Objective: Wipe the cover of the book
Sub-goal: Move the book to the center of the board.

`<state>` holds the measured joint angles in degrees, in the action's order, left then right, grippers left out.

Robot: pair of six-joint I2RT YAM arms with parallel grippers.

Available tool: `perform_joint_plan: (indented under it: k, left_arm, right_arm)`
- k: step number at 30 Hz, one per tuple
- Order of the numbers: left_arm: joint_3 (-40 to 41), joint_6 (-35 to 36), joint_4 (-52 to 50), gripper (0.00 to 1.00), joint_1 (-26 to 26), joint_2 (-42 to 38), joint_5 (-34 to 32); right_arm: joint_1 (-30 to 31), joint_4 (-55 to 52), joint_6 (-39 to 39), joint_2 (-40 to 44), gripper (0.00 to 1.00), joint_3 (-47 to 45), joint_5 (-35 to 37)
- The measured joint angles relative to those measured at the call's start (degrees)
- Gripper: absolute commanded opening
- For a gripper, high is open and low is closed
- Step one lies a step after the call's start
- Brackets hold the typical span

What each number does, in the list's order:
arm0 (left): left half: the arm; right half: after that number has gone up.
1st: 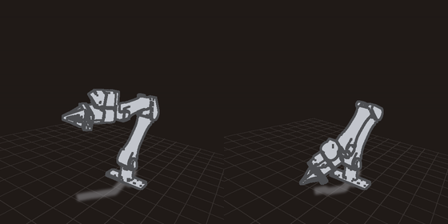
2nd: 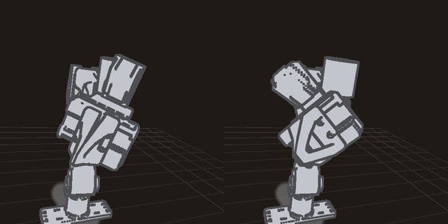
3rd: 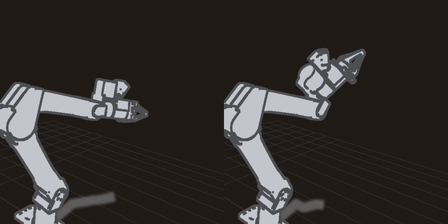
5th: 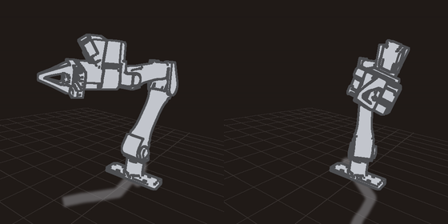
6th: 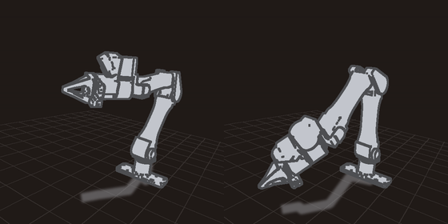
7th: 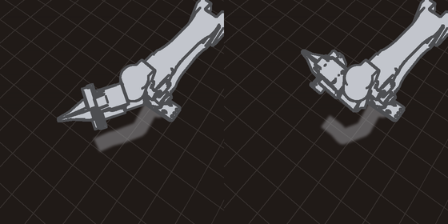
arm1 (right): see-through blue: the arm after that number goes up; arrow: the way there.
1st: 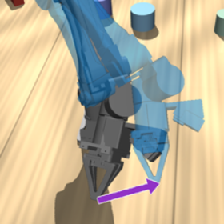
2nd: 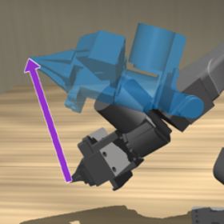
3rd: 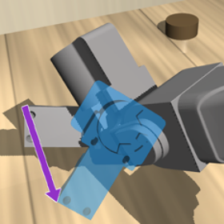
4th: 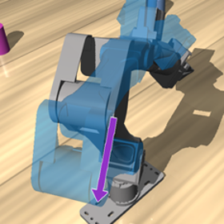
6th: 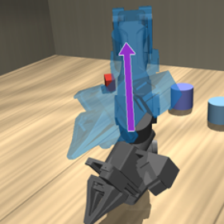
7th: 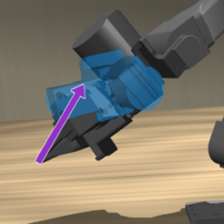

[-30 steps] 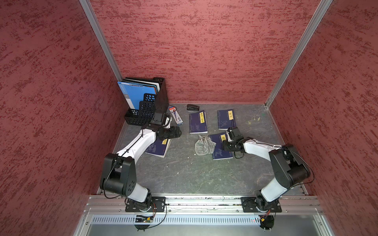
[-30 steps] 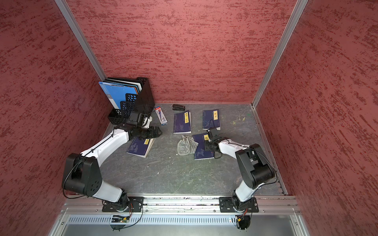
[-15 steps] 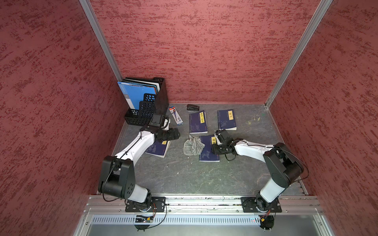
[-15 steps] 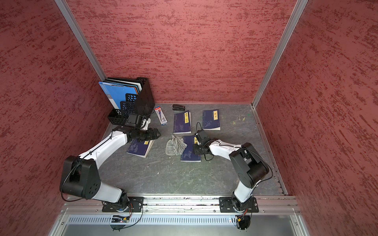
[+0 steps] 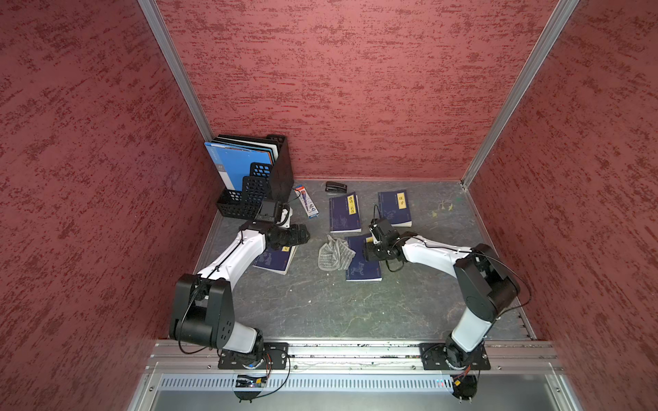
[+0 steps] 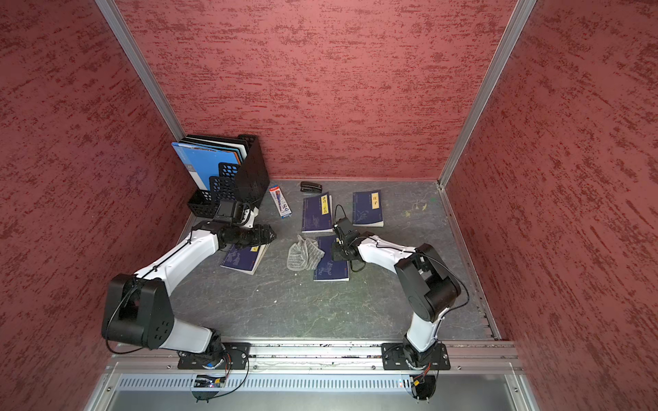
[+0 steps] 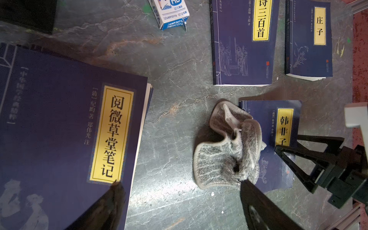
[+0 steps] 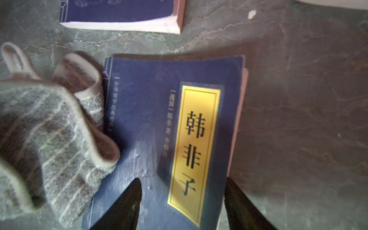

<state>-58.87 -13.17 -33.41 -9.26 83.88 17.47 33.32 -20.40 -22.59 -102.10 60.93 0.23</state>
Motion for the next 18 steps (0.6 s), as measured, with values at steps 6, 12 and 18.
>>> perform_joint_plan:
  k: [6,12,18]
  left_arm:
    - [0.0,0.1,0.0,0.92,0.5,0.0,0.4]
    - [0.0,0.1,0.0,0.92,0.8,0.0,0.5]
    - [0.0,0.1,0.0,0.92,1.0,0.0,0.4]
  right_arm:
    - [-0.2,-0.1,0.9,-3.6,0.64,3.1,-0.2]
    - [-0.2,-0.7,1.3,-3.3,0.64,3.3,1.1]
    - [-0.2,-4.6,3.2,0.6,0.65,4.1,7.6]
